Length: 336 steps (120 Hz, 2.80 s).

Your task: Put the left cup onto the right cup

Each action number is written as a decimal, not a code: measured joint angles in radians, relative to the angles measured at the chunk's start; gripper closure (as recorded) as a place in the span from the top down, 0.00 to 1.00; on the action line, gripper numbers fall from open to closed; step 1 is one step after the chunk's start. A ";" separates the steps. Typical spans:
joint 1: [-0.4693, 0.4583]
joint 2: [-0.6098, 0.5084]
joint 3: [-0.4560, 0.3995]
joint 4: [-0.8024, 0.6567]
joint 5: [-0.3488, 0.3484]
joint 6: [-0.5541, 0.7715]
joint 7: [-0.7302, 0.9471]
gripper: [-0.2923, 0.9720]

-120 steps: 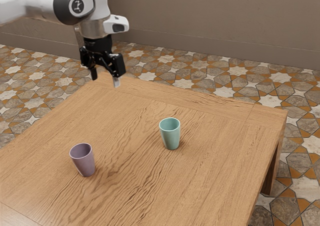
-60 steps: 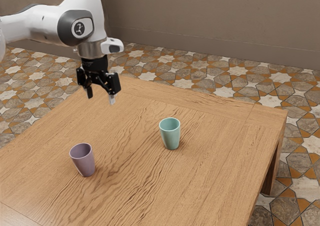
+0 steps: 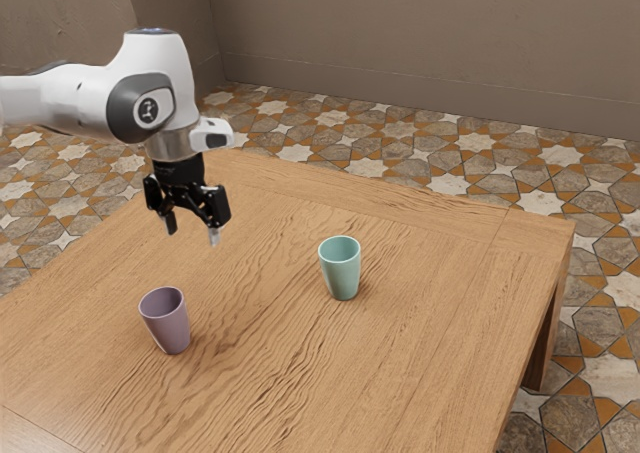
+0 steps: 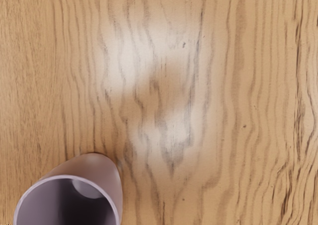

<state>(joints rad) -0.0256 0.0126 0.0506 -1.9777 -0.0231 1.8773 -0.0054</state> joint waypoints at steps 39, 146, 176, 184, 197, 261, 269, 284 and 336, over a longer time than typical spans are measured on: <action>0.018 -0.037 0.000 -0.124 -0.019 0.091 -0.002 0.73; 0.109 -0.071 -0.059 -0.279 -0.043 0.192 -0.014 0.69; 0.114 -0.049 -0.058 -0.279 -0.043 0.203 -0.015 0.69; 0.114 -0.038 -0.058 -0.278 -0.043 0.209 -0.015 0.68; 0.113 -0.020 -0.058 -0.278 -0.044 0.217 -0.016 0.68; 0.111 0.034 -0.052 -0.273 -0.058 0.246 -0.017 0.49; 0.112 0.035 -0.052 -0.273 -0.058 0.246 -0.016 0.44; 0.113 0.034 -0.051 -0.273 -0.059 0.247 -0.016 0.36; 0.115 0.034 -0.049 -0.278 -0.069 0.247 -0.019 0.19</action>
<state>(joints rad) 0.0897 0.0468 0.0015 -2.2552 -0.0924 2.1247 -0.0240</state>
